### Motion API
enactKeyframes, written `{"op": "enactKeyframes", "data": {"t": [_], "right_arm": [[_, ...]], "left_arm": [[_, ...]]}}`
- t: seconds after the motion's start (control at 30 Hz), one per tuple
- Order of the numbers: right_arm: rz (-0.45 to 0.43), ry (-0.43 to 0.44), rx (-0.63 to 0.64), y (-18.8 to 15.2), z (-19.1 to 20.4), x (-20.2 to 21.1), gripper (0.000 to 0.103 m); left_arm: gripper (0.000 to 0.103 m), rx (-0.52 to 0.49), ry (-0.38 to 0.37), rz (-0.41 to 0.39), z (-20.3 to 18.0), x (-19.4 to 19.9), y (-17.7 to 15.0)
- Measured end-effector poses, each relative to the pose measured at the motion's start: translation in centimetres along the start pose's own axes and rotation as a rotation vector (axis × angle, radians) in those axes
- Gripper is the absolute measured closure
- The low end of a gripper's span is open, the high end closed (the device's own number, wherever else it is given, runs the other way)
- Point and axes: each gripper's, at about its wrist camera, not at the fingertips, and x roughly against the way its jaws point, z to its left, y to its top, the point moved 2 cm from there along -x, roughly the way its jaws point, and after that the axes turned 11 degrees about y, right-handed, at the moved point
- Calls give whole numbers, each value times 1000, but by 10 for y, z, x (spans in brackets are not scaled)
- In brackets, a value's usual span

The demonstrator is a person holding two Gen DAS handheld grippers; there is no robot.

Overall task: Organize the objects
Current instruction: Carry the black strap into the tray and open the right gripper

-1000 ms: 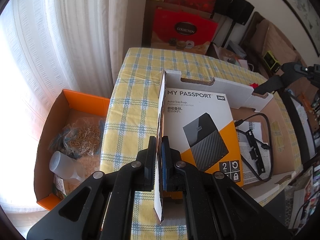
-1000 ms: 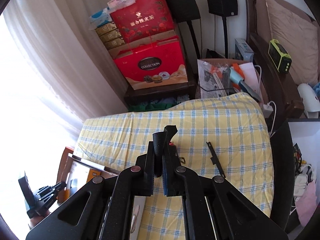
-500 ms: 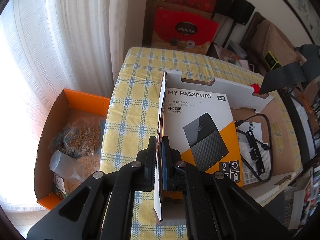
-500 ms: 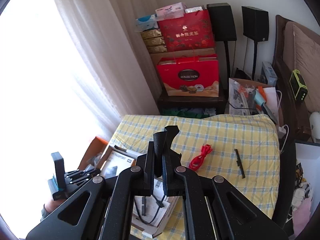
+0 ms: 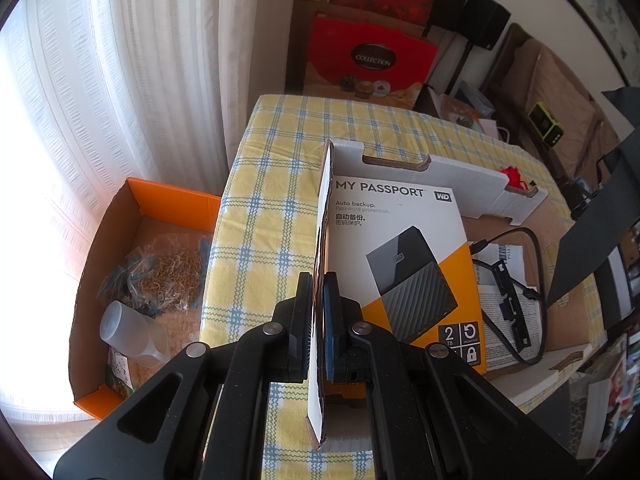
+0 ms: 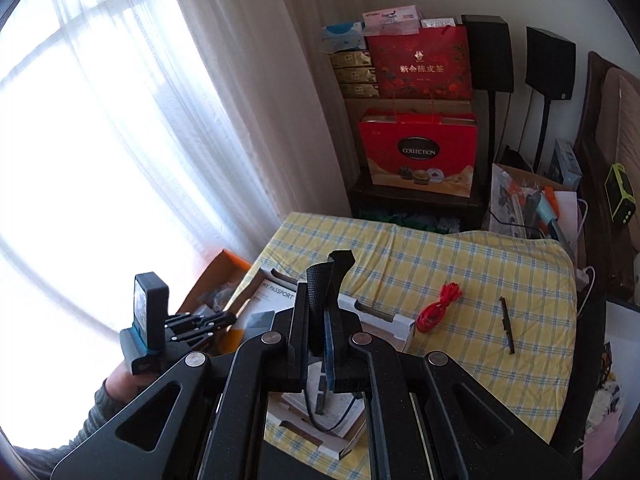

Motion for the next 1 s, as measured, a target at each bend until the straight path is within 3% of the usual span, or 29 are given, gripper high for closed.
{"op": "enactKeyframes", "data": {"t": [0.23,0.43,0.77,1.0], "right_arm": [[71,-110,20,-18,-20,-42,99],[74,-169,59,-19,-20,-51,99],[53,-211,97,-8,-12,-43,99],[115,-204,78,-26,-20,-68,98]], "left_arm": [[100,-1,0,1,0,0,0],[100,-1,1,0,0,0,0],[100,0,2,0,-1,0,0],[100,0,2,0,0,0,0]]}}
